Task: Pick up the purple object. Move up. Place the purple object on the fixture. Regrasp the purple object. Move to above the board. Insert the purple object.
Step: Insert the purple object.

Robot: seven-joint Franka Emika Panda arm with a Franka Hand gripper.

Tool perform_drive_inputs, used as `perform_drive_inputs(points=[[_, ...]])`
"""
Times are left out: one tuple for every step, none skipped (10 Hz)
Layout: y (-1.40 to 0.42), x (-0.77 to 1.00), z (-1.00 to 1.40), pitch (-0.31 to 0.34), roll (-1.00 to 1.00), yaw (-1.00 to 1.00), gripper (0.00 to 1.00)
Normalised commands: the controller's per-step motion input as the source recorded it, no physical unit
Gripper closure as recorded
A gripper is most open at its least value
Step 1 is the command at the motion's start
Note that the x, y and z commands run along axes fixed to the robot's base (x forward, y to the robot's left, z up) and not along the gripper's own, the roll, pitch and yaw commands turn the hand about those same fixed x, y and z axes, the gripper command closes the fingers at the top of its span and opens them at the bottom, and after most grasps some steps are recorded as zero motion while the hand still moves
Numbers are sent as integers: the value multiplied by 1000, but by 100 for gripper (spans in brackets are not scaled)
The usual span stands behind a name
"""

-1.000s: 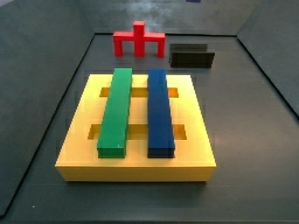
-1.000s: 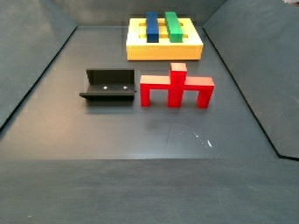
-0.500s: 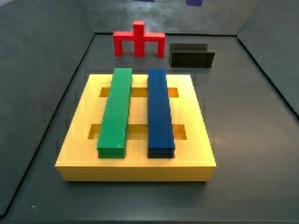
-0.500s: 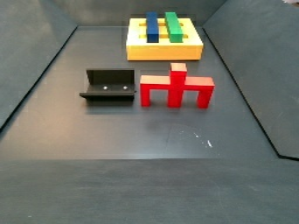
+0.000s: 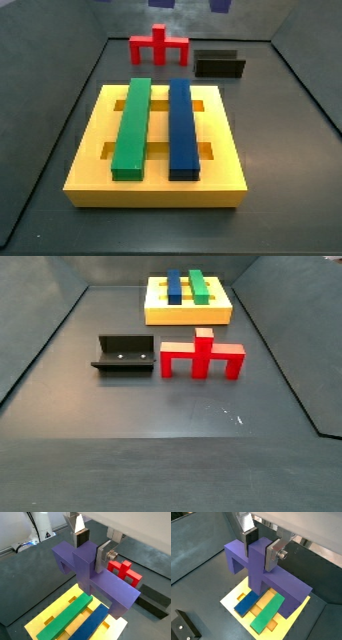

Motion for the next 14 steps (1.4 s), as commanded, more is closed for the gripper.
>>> perform_drive_inputs(points=[[0, 0, -366, -79, -189, 0, 100], [0, 0, -417, -100, -249, 0, 100], [-31, 0, -394, -100, -256, 0, 100], [-217, 49, -406, -76, -234, 20, 100], [-254, 71, -437, -76, -283, 43, 100], [-289, 6, -389, -109, -306, 34, 100], [-266, 0, -397, -120, -299, 14, 100], [-371, 0, -443, -116, -234, 103, 100], [-474, 11, -354, -59, -71, 149, 100], [-440, 0, -400, -56, 0, 166, 100], [-411, 0, -406, -43, 21, 171, 100], [-354, 0, -329, 0, 217, 126, 100], [-223, -11, -426, 0, 283, 69, 100], [-151, -214, -434, 0, 224, 0, 100]])
